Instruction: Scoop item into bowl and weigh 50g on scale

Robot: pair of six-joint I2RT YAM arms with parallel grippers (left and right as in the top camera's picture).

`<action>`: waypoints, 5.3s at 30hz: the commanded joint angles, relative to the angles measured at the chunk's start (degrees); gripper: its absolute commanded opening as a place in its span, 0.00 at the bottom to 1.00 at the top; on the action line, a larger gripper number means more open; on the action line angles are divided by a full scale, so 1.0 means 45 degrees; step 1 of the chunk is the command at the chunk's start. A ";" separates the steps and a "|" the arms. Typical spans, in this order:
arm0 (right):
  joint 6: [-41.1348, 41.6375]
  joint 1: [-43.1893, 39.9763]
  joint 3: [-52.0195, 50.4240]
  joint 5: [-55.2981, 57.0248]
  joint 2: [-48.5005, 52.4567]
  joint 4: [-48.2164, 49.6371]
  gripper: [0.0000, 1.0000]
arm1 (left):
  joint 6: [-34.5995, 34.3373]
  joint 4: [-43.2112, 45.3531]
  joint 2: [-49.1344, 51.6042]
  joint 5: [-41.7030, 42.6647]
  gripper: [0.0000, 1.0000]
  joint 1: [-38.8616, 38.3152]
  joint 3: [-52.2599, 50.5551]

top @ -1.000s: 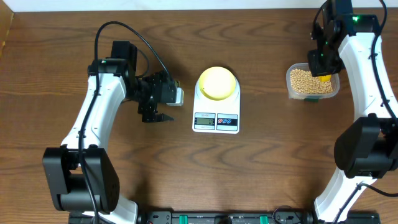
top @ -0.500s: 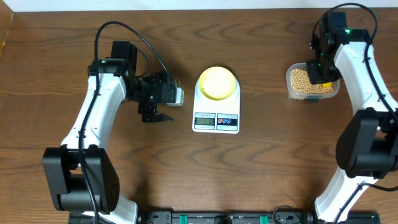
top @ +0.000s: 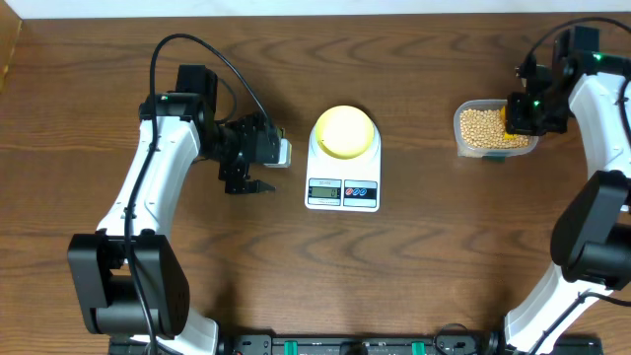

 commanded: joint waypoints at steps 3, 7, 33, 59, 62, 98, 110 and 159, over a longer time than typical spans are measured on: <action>0.0175 -0.0306 -0.0529 -0.1821 -0.0175 0.0160 0.01 | 0.0180 -0.0029 0.0000 0.0248 0.98 -0.0029 0.0015; 0.0029 -0.0379 -0.1010 -0.2273 -0.0175 0.0583 0.01 | 0.0175 -0.0029 0.0000 0.0248 0.97 -0.0029 0.0010; -0.0816 -0.2531 -0.1768 -0.8063 -0.0175 0.1049 0.01 | 0.0175 -0.0029 0.0000 0.0248 0.98 -0.0029 0.0015; -0.1370 -0.4323 -0.1763 -1.0409 -0.0175 0.0019 0.01 | 0.0180 -0.0029 0.0000 0.0248 0.98 -0.0029 0.0015; -0.1496 -0.4420 -0.1763 -1.0754 -0.0175 -0.0024 0.01 | 0.0175 -0.0024 0.0000 0.0248 0.97 -0.0029 0.0015; -0.2385 -0.3585 -0.1768 -1.4285 -0.0175 -0.0627 0.01 | 0.0180 -0.0029 0.0000 0.0248 0.98 -0.0029 0.0015; -0.2380 -0.1681 -0.1763 -1.4936 -0.0175 -0.0510 0.01 | 0.0175 -0.0029 0.0000 0.0248 0.98 -0.0029 0.0010; 0.0568 0.5226 -0.1763 -0.8257 -0.0175 0.4920 0.01 | 0.0175 -0.0029 0.0000 0.0248 0.97 -0.0029 0.0015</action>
